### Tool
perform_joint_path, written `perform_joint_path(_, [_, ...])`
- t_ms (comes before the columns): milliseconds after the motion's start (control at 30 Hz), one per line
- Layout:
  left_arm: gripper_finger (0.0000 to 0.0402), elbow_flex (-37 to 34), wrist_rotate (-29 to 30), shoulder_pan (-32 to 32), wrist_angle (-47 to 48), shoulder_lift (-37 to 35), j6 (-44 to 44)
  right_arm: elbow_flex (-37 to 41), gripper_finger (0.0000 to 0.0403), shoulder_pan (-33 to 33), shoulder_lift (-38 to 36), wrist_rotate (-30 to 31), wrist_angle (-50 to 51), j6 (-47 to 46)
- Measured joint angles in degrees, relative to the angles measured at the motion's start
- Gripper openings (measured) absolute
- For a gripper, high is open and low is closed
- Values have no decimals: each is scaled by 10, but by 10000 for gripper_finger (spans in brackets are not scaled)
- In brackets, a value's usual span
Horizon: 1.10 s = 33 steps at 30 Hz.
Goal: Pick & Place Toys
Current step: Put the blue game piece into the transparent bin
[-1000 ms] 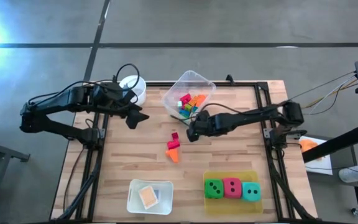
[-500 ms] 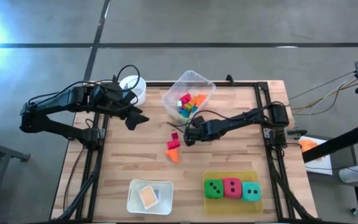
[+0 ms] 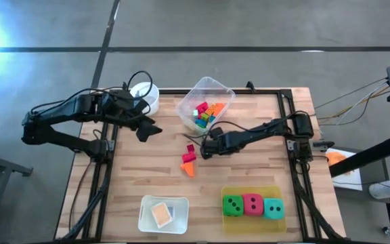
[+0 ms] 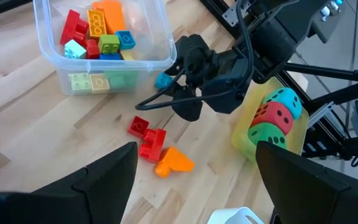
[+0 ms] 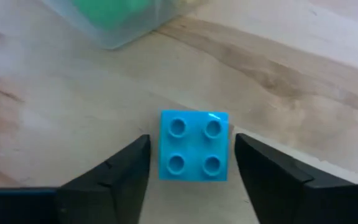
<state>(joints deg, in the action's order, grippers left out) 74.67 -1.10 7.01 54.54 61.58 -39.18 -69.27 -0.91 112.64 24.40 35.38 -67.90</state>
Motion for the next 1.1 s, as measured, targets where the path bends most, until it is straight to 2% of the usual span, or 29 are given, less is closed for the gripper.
perform_joint_path(200, [329,0,0,0,0,0,0,26,178,-4,-3,-2,-10,-45])
perform_joint_path(433, [329,0,-7,0,1,0,-3,34,140,-19,-3,11,-7,-57])
perform_joint_path(833, [329,0,-8,0,3,0,-16,16,136,-21,-3,-2,6,-23])
perform_joint_path(1100, [329,0,-8,0,8,0,-21,7,136,-33,-38,-63,5,68])
